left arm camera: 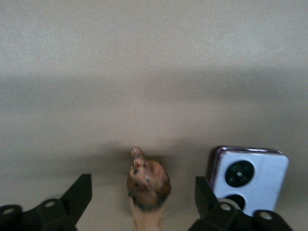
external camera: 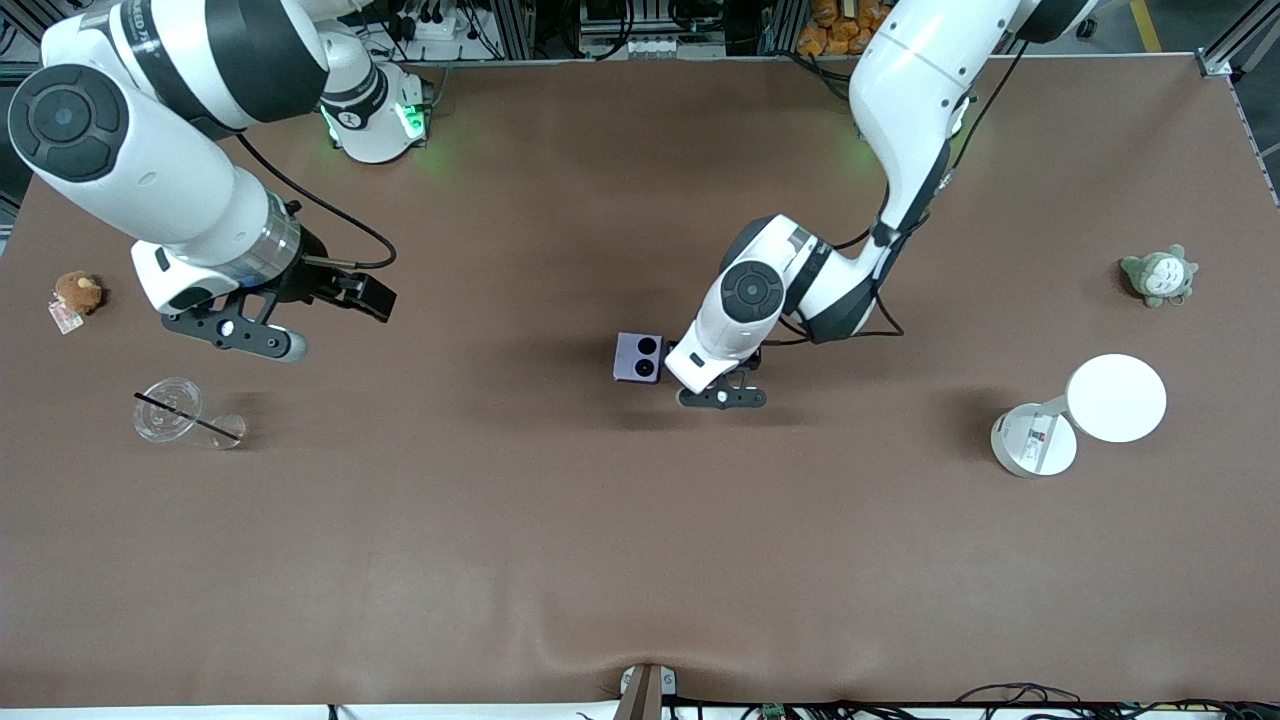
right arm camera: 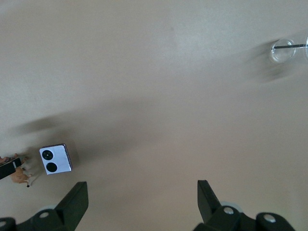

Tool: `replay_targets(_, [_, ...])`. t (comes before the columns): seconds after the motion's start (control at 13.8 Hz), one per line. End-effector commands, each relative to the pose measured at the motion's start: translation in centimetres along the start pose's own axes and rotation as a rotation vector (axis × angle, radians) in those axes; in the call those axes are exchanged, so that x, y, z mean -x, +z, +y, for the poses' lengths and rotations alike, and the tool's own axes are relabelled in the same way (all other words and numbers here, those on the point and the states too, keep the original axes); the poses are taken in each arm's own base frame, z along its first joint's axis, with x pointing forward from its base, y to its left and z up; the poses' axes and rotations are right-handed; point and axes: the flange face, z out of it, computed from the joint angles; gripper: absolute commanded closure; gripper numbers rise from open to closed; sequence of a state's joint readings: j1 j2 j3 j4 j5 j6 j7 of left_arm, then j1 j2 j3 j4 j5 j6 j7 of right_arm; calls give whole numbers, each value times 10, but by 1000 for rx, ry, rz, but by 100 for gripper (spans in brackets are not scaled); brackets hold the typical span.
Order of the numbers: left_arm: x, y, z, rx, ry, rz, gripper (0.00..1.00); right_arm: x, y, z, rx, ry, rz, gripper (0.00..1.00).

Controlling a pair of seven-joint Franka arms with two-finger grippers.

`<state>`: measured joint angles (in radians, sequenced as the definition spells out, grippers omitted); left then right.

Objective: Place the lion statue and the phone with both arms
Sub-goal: 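Grasp the lion statue with the left gripper while the right gripper reaches out, then carry the lion toward the white lamp while the right gripper approaches the phone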

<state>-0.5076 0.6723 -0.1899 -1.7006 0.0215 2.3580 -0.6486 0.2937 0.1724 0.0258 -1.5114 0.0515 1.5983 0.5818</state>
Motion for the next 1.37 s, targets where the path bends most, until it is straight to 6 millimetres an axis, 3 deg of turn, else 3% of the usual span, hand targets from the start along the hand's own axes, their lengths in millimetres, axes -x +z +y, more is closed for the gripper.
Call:
replay_targets(0.0, [-2, 1, 1, -20, 12, 33, 73, 0, 1, -11, -17, 43, 11, 0])
replay_targets(0.07, [-3, -3, 2, -15, 9, 37, 100, 2, 3, -18, -21, 61, 17, 0])
replay_targets(0.29, [-12, -28, -2, -17, -2, 47, 100, 4, 16, -37, -19, 70, 19, 0])
replay_targets(0.36, [-20, -44, -17, -36, -5, 34, 100, 5, 18, -41, -21, 84, 22, 0])
replay_targets(0.51, [-37, -80, -55, -52, 22, 15, 100, 3, 21, -43, -19, 95, 21, 0])
replay_targets(0.65, [-46, -97, -93, -89, -20, -30, 100, 7, 25, -49, -14, 85, 18, 0])
replay_targets(0.79, [-61, -106, -137, -99, -72, -41, 100, 10, 33, -58, -2, 70, 11, 0])
replay_targets(0.94, [-75, -113, -182, -97, -14, -41, 100, 9, 38, -65, -11, 74, 19, 0])
replay_targets(1.08, [-96, -113, -246, -108, -42, -31, 100, 11, 46, -79, -19, 93, 31, 0])
replay_targets(1.3, [-110, -108, -295, -176, -9, -2, 100, 19, 72, -105, 0, 58, 26, 0])
